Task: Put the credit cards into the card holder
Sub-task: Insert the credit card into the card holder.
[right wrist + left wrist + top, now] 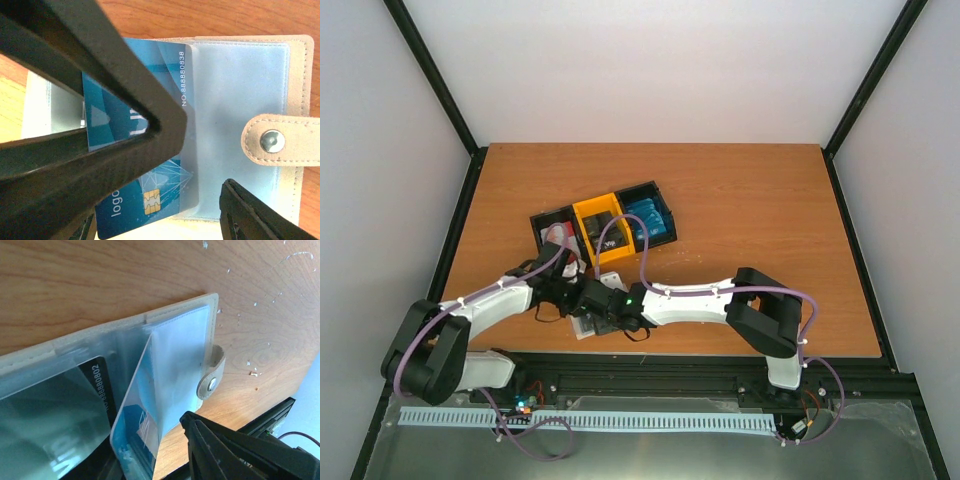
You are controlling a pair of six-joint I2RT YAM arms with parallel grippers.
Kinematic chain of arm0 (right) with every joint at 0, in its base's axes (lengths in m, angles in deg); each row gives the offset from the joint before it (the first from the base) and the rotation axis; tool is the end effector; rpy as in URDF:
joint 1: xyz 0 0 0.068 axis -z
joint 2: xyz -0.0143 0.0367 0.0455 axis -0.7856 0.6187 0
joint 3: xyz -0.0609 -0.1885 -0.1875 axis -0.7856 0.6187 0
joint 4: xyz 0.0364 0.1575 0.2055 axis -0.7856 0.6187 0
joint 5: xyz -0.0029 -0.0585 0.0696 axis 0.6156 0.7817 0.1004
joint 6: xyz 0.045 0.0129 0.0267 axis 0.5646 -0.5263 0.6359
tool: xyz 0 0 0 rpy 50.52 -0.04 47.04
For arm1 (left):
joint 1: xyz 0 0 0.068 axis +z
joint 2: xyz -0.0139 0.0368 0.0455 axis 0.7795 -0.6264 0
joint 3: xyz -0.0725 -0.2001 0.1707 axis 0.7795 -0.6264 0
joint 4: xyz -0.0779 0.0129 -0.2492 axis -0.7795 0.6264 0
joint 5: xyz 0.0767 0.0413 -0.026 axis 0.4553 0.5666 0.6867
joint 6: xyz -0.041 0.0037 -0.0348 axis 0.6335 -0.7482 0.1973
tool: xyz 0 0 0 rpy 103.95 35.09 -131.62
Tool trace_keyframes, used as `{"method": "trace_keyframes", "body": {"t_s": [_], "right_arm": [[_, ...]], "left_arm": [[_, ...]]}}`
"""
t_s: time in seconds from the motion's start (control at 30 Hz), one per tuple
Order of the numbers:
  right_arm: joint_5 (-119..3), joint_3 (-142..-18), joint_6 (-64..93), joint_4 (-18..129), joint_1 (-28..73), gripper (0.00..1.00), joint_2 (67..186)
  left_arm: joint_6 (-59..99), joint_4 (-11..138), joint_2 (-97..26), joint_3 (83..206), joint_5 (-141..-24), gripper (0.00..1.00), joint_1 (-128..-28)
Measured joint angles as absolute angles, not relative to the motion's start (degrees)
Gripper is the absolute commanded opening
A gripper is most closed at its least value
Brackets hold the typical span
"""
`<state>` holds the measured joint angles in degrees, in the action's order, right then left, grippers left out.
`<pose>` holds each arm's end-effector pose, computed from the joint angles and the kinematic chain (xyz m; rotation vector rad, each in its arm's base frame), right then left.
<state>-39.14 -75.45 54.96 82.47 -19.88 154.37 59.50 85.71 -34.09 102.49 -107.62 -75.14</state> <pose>0.1264 0.3597 0.1596 -0.5155 2.6885 0.3747 0.1857 -0.1039 0.1468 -0.4864 2.8954 -1.1091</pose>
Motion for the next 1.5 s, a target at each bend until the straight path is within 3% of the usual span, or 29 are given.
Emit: {"method": "trace_keyframes", "body": {"t_s": [0.2,0.5,0.77,0.97,1.2,1.5], "right_arm": [[-40.67,-75.01,55.55,82.17,-19.57,0.64,154.39],[-42.38,-74.53,55.52,82.10,-19.48,0.63,154.41],[-43.21,-72.26,54.58,79.52,-18.81,0.67,152.88],[-43.64,-65.81,54.26,77.36,-16.16,0.64,142.32],[-44.87,-62.29,55.13,76.13,-8.34,0.52,140.36],[-50.83,-61.18,54.85,75.74,-7.62,0.37,145.27]], "left_arm": [[61.19,85.95,-30.59,100.08,-106.85,0.22,-75.12],[62.52,86.85,-27.27,98.05,-106.26,0.01,-75.12],[61.69,86.92,-28.14,98.00,-106.44,0.01,-75.12],[58.61,86.83,-29.91,98.86,-107.31,0.01,-75.12],[54.26,86.15,-32.54,99.82,-109.76,0.01,-75.09],[53.58,83.88,-34.13,99.80,-112.23,0.01,-75.09]]}}
